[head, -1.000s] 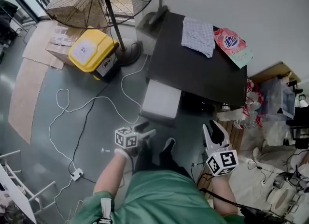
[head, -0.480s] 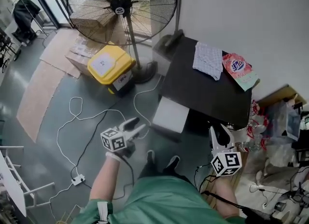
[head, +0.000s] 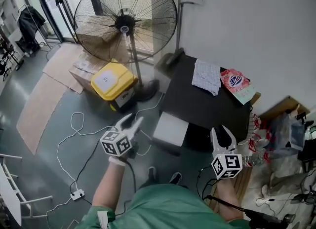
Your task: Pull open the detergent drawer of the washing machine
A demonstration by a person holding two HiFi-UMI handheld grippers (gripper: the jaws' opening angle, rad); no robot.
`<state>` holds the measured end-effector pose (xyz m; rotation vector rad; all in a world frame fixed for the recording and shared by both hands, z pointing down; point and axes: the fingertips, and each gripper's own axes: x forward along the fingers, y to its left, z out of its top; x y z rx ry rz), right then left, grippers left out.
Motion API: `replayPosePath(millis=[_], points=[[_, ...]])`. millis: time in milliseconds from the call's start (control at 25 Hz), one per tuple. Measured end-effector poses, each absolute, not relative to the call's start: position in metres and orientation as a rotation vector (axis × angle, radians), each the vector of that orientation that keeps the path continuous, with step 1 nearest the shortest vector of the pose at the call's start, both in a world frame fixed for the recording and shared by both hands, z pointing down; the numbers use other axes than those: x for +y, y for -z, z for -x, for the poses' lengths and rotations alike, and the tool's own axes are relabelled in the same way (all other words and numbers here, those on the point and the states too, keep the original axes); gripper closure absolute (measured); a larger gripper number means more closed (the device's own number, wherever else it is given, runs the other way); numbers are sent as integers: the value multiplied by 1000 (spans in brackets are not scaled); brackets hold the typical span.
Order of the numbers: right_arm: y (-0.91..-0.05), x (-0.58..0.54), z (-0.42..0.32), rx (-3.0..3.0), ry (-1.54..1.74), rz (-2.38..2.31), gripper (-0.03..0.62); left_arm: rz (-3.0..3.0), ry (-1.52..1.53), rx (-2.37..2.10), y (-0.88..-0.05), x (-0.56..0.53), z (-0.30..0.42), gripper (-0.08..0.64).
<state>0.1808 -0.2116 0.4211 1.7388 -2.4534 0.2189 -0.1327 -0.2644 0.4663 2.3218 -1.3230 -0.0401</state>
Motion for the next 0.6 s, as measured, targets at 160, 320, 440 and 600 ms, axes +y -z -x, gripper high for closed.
replayPosePath(millis=[160,320,440,600], points=[[-403,-215,-181,-2489,-178,-1763,476,-2374,53,-1423,-431,-271,129,380],[-383,-219,-185,-2520,-132,-1792,476,-2449,51,-1518,-396,-278,123,388],[-368,-222,-192,-2532,-96,-1830,476,-2511,-23,-1600,-376,-283,115,361],[-352,-226,-203,-2523,-39,-1896,476,-2548,-90,-1723,-356,-286,110,354]])
